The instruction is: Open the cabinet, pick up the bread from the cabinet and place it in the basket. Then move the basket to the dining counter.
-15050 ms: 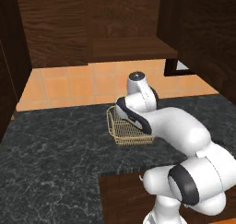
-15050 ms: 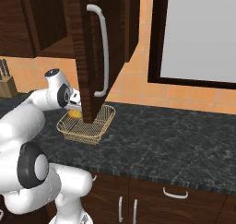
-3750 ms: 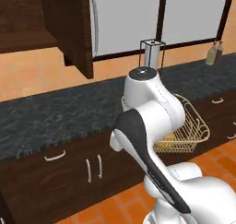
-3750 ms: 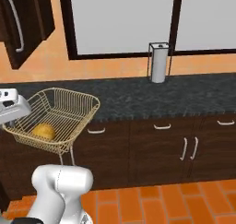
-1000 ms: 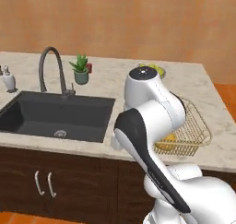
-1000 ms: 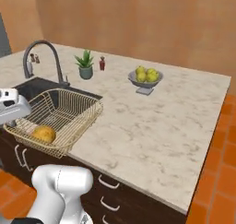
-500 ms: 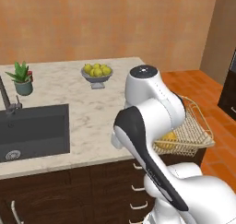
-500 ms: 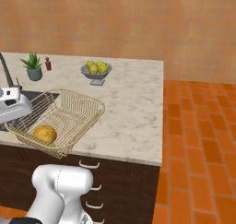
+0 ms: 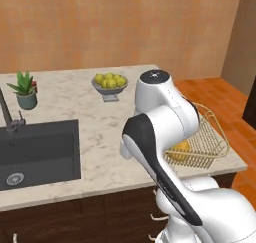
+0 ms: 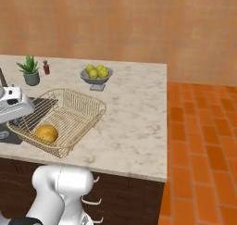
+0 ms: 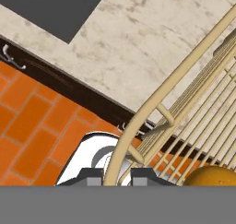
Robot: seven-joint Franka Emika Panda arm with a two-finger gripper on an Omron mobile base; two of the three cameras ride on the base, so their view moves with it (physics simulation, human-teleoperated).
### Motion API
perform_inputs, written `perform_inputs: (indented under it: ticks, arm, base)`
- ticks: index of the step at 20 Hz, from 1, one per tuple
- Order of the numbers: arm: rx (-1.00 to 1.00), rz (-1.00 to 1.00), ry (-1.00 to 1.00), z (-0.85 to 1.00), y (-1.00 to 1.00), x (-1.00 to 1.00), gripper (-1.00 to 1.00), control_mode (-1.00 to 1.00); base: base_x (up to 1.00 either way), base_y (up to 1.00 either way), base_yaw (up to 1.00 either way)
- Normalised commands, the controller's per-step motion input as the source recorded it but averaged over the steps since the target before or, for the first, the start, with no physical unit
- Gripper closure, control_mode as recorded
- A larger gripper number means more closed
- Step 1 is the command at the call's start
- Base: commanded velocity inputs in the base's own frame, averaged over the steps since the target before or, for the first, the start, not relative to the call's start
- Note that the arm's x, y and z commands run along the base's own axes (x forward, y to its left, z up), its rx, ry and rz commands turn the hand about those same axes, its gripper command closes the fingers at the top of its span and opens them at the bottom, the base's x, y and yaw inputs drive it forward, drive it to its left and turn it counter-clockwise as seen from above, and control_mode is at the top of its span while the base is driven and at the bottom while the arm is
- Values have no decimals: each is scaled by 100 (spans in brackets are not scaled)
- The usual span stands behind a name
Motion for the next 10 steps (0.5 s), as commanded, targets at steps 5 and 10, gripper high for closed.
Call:
perform_inputs:
  ticks: [5,10]
  arm:
    - [0,0,0,0,0,0,100,100]
    - [0,0,0,-1,-2,14,100,-100]
  base:
    - [52,21,-5]
    - [0,0,0]
